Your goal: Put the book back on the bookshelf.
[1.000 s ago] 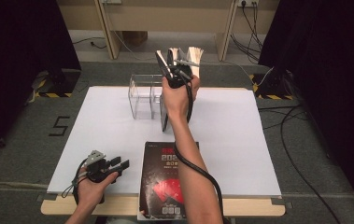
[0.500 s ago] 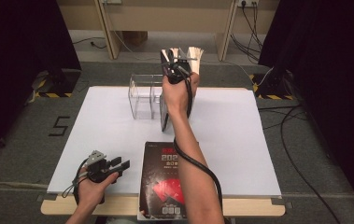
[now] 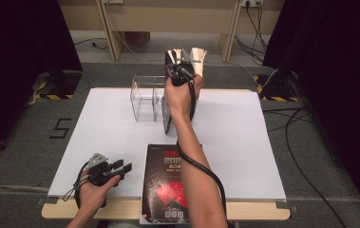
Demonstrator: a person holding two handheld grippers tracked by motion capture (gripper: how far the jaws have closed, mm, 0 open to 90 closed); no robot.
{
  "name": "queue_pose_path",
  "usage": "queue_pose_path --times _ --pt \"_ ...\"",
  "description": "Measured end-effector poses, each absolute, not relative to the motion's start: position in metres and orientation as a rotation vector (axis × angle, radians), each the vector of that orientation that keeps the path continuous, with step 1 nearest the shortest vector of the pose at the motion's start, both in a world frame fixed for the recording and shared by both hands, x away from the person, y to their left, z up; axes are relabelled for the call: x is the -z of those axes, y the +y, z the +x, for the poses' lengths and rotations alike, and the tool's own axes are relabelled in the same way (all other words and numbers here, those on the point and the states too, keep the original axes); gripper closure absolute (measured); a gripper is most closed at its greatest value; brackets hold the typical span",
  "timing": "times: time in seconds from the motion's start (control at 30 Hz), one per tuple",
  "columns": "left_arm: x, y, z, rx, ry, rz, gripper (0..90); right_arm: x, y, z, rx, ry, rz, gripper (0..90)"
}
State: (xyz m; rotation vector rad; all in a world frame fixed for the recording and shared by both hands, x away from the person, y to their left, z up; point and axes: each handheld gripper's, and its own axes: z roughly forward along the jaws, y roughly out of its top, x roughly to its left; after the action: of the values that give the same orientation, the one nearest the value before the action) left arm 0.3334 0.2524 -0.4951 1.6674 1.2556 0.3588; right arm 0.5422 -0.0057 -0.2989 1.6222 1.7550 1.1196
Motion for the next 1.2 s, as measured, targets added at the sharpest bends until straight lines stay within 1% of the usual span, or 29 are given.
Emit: queue_pose_path --times 0.57,0.93,1.07,1.2 --pt "0.495 0.254 0.334 -0.362 1.258 1.665 52.0 0.308 -0.003 0.543 -1.240 1.671 1.516 77.1" --pt "0.495 0.254 0.334 -0.360 1.255 1.664 52.0 0.317 0.001 0.539 -1.218 1.601 1.499 76.5" --pt "0.495 0.254 0.334 -0.361 1.254 1.663 52.0 0.316 0.003 0.540 -1.178 1.603 1.490 74.9" --pt "0.496 0.253 0.334 -0.357 1.256 1.663 52.0 0.317 0.002 0.539 -1.161 1.632 1.484 70.7"
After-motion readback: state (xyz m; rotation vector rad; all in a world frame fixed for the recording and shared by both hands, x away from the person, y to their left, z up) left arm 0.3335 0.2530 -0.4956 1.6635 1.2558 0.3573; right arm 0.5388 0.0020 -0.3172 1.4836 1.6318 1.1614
